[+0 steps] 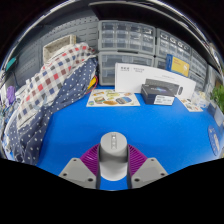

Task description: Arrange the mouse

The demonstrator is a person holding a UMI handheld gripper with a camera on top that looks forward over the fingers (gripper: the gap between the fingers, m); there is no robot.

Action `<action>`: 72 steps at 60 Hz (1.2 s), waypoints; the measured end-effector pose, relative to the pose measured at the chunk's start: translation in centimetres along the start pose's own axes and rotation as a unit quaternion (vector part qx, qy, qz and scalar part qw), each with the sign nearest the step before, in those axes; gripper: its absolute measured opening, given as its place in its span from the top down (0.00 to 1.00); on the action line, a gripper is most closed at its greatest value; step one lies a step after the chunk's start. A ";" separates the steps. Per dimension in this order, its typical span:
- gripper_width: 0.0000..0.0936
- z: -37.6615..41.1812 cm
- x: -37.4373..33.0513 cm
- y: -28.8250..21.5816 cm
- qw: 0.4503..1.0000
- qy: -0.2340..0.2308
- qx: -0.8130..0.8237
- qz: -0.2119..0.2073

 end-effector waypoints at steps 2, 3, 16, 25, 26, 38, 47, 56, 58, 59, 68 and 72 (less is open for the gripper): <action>0.62 0.0 0.0 0.0 1.000 -0.001 0.000 0.001; 0.63 0.1 0.0 0.0 1.000 -0.001 0.000 0.000; 0.63 -0.3 0.0 -0.5 0.999 -0.023 -0.010 0.023; 0.62 -4.8 -3.2 -4.9 0.999 -0.029 -0.029 -0.016; 0.62 -5.9 -3.9 -5.6 0.999 -0.026 -0.030 -0.024; 0.62 -22.8 -12.5 -13.2 0.990 0.038 -0.050 -0.123; 0.62 -36.6 -16.3 -13.3 0.985 0.071 -0.037 -0.151; 0.62 -47.4 -15.0 -8.2 0.990 0.087 -0.022 -0.113; 0.62 -49.1 -14.2 -6.6 0.991 0.084 -0.018 -0.098; 0.62 -49.8 -13.8 -5.8 0.992 0.082 -0.017 -0.090; 0.62 -53.1 -9.1 2.2 0.998 0.054 -0.012 -0.002; 0.62 -53.3 -7.8 5.2 0.998 0.038 -0.012 0.039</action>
Point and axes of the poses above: the point between the fingertips, and its own axes, seen from behind it with the camera up: z to the left, y down, x forward, the way the camera looks, the point moved 6 cm from there along -x, backward, against the way the camera looks, and after that the axes turned 6 degrees about -x, right-handed, at the moved point
